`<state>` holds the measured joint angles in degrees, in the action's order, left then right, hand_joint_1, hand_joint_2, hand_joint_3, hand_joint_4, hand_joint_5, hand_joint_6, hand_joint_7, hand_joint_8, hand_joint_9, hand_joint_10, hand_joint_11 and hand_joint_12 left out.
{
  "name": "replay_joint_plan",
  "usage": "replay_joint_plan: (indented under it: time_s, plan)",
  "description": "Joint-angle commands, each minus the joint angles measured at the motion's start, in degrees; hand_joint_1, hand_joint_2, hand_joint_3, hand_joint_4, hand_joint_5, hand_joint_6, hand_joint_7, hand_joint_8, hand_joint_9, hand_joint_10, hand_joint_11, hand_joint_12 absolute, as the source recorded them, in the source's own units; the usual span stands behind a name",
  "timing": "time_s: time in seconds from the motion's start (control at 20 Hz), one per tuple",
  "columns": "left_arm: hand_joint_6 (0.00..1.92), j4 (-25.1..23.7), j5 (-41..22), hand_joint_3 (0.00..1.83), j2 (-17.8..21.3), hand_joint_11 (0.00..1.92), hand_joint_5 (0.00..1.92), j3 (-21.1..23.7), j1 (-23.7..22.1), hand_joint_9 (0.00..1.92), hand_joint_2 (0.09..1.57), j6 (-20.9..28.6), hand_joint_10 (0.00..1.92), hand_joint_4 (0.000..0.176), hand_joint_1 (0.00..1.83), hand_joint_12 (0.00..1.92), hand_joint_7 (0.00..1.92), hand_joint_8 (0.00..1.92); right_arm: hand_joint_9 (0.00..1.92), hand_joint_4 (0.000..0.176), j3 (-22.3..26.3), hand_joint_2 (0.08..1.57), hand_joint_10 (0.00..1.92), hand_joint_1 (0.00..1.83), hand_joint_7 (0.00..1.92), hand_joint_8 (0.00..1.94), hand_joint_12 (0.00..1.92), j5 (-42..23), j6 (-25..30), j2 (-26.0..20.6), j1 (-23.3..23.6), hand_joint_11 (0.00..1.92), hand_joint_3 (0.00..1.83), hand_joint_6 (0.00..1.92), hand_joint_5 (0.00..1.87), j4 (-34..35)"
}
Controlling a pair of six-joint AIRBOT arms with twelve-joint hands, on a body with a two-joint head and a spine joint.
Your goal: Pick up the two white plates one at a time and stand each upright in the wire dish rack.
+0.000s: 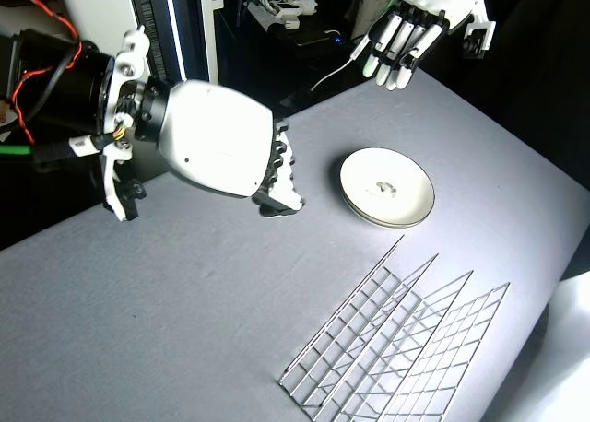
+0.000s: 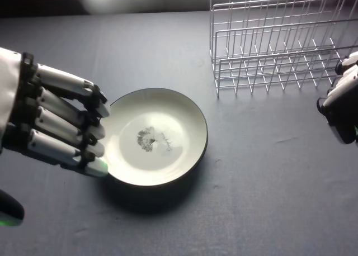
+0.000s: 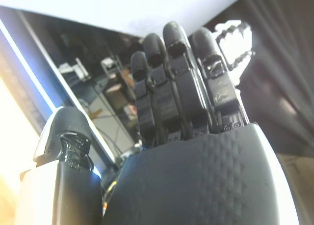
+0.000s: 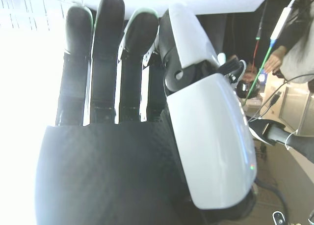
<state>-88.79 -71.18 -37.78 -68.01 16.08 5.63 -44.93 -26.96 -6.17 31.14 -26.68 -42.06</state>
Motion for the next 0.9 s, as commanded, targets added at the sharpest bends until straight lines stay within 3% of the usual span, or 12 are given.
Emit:
replay_joint_plan:
  time_s: [0.0,0.1,0.4,0.65,0.75,0.85]
  plan:
    - [0.00,5.2,-1.9,0.17,-0.1,0.00,0.00,-0.5,-0.7,0.00,1.13,0.7,0.00,0.000,0.00,0.00,0.00,0.00,0.32,0.000,0.1,1.26,0.20,0.44,0.38,0.08,1.07,-5.5,0.2,-0.2,0.4,0.00,0.10,0.10,0.31,2.0]
    - [0.00,5.2,-2.1,0.02,-0.3,0.00,0.00,-1.1,-0.7,0.00,1.22,1.8,0.00,0.000,0.00,0.00,0.00,0.00,0.37,0.000,0.1,1.33,0.02,0.42,0.38,0.00,1.03,-5.5,0.1,-0.2,0.4,0.00,0.01,0.00,0.31,2.0]
    - [0.00,4.0,-2.4,0.02,-1.0,0.00,0.00,-1.1,-2.9,0.00,1.23,7.2,0.00,0.000,0.00,0.00,0.00,0.00,0.37,0.000,0.1,1.34,0.01,0.46,0.37,0.00,1.01,-6.0,0.1,-0.2,0.4,0.00,0.00,0.01,0.32,2.0]
    - [0.00,-1.8,-1.5,0.02,-2.8,0.00,0.00,0.1,-8.1,0.00,1.24,11.8,0.00,0.000,0.00,0.00,0.00,0.00,0.35,0.000,0.1,1.36,0.00,0.47,0.35,0.00,0.98,-6.0,0.1,-0.2,0.4,0.00,0.00,0.01,0.32,2.0]
    - [0.00,-4.4,-1.3,0.02,-3.8,0.00,0.00,0.6,-8.0,0.00,1.25,12.0,0.00,0.000,0.00,0.00,0.00,0.00,0.30,0.000,0.1,1.35,0.00,0.55,0.31,0.00,0.93,-6.0,0.1,-0.1,0.4,0.00,0.00,0.00,0.28,2.0]
    - [0.00,-6.1,0.0,0.02,-5.0,0.00,0.00,0.5,-7.4,0.00,1.26,12.0,0.00,0.000,0.00,0.00,0.00,0.00,0.31,0.000,0.1,1.30,0.01,0.75,0.32,0.00,0.97,-6.0,0.1,-0.1,0.4,0.00,0.00,0.00,0.29,2.0]
